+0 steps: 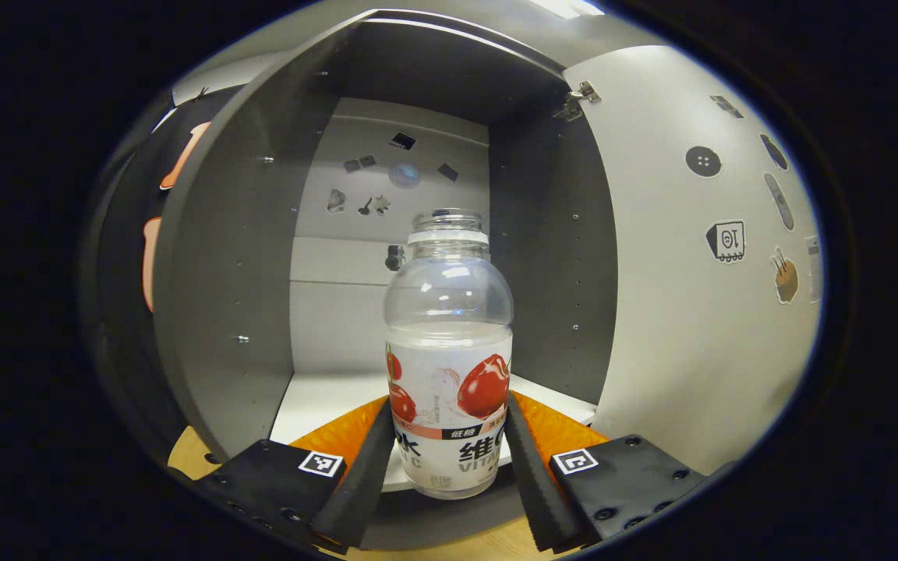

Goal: Open the cabinet door with the right hand, grasp the bottle in the cabinet with the left hand and place it on the coaster, then close the cabinet door with the right hand.

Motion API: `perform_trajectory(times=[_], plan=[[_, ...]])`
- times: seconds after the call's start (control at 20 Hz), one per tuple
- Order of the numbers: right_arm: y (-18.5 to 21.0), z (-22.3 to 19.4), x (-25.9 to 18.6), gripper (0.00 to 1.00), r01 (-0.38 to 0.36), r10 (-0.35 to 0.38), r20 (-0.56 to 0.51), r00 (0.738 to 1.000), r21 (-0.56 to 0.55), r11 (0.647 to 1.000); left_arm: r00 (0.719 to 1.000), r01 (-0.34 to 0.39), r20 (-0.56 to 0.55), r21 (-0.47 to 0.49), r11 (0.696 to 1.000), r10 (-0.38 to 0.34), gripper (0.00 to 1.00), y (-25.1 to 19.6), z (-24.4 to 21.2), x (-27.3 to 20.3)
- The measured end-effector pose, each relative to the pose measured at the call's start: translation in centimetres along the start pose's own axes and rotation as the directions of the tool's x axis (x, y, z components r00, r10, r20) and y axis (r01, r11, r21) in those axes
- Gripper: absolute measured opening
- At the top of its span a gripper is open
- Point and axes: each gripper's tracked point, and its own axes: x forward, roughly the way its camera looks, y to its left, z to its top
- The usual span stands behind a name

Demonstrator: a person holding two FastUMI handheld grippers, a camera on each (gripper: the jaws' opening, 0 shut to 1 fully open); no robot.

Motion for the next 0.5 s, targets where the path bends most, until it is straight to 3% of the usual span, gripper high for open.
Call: perform_trajectory(times=[0.15, 0.5], plan=[[0.9, -1.1, -0.5, 0.92, -0.058, 0.059, -0.02, 0.998, 0.037, 0.998, 0.999, -0.043, 0.01, 0.014, 0.999, 0.043, 0.82, 1.2, -0.8, -3.9], [4.5, -1.9, -1.7, 0.92, -0.061, 0.062, -0.027, 0.998, 0.019, 0.998, 0.999, -0.04, 0.028, 0.017, 0.999, 0.04, 0.83, 3.4, -3.0, -10.9]])
